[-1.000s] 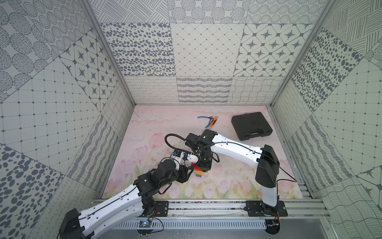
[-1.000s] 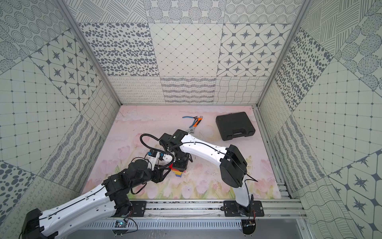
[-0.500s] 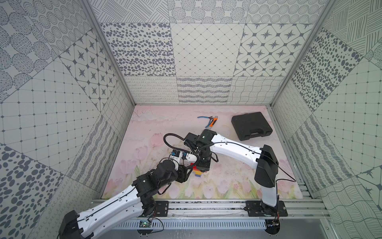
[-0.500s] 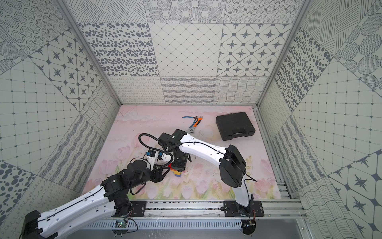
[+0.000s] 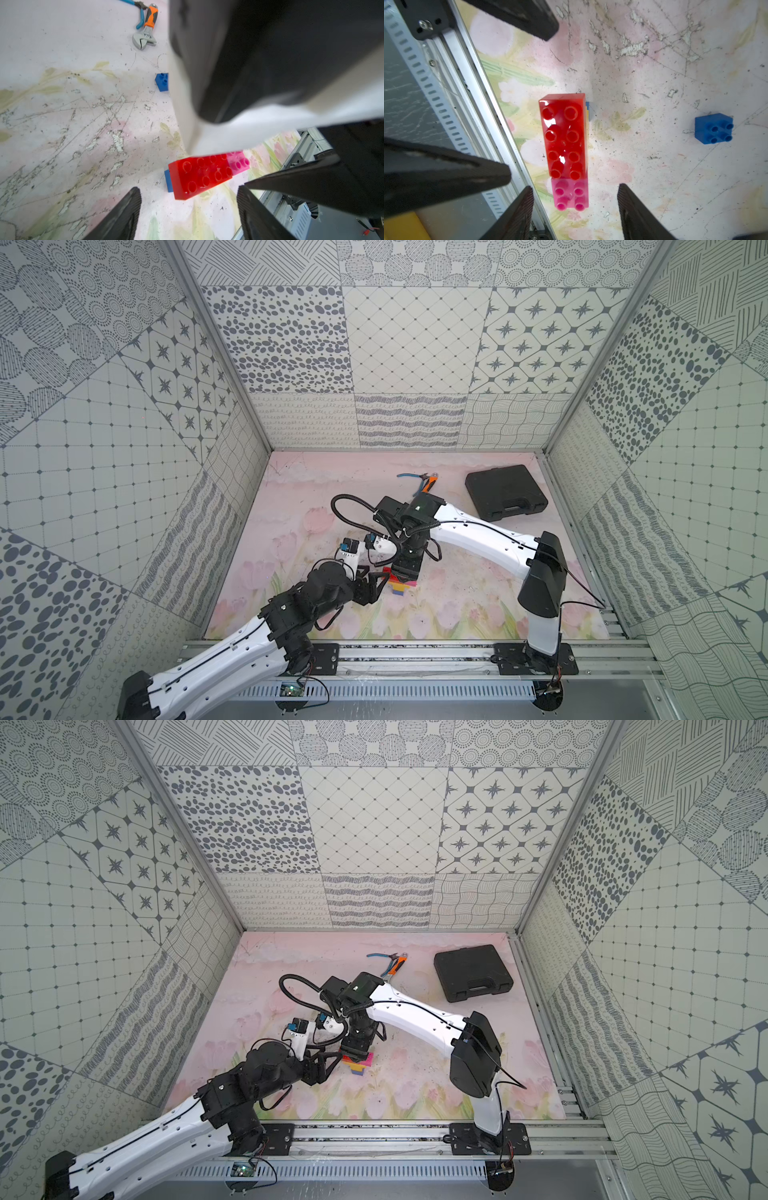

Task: Assemble a spoon with lego
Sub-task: Assemble the lego brick with the lego brick, then move the lego brick at the center of the board.

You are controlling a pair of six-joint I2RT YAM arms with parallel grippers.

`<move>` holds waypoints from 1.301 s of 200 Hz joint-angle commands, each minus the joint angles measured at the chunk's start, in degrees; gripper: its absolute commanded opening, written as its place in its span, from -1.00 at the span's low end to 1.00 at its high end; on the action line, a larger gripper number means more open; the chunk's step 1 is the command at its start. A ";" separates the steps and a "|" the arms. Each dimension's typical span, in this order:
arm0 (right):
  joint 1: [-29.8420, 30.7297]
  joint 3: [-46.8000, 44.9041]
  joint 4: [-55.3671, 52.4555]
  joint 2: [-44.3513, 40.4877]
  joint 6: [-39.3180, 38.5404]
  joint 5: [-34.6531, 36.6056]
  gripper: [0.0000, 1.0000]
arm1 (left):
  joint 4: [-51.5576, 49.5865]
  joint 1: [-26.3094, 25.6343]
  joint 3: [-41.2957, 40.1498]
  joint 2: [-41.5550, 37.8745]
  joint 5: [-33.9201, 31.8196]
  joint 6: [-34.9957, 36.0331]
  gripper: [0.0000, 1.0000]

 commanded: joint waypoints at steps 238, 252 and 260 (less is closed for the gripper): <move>-43.72 -32.56 16.40 -20.71 27.97 10.34 -0.47 | -8.10 -0.79 3.02 -2.59 -0.42 2.73 0.46; -47.89 -34.83 20.00 -20.64 27.88 11.11 -0.20 | -8.09 -0.85 3.05 -2.59 -0.64 2.84 0.47; -50.11 -35.98 22.07 -20.24 27.90 10.44 -0.08 | -8.11 -0.89 3.02 -2.56 -0.55 2.96 0.47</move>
